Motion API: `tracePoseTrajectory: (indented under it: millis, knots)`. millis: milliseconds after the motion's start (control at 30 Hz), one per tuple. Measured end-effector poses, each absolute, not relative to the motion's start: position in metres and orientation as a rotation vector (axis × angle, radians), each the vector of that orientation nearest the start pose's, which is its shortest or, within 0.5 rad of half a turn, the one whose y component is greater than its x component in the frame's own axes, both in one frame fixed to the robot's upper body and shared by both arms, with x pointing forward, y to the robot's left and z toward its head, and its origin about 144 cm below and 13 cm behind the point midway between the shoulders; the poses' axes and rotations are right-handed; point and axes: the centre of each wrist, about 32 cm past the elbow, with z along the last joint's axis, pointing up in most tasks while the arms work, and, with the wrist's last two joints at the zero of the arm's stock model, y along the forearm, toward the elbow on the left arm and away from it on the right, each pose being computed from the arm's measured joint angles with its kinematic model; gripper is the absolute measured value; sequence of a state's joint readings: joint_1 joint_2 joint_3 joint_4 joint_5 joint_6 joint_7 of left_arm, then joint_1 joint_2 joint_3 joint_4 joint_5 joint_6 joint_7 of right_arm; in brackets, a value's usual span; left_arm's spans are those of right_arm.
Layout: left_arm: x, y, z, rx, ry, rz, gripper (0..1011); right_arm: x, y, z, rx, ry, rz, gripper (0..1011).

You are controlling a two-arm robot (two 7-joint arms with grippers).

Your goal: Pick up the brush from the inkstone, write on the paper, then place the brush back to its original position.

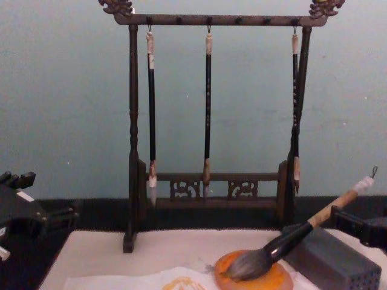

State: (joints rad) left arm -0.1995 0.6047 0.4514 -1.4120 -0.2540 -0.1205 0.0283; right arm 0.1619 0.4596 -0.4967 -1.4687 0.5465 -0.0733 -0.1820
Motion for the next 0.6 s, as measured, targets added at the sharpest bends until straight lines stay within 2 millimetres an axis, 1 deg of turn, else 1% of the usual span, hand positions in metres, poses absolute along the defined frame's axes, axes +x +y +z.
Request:
tracePoseTrajectory:
  millis: [600]
  knots:
    - [0.4886, 0.3097, 1.1398, 0.304, -0.285, 1.248, 1001, 0.4727, -0.2352, 1.1269, -0.049, 0.100, -1.364, 1000]
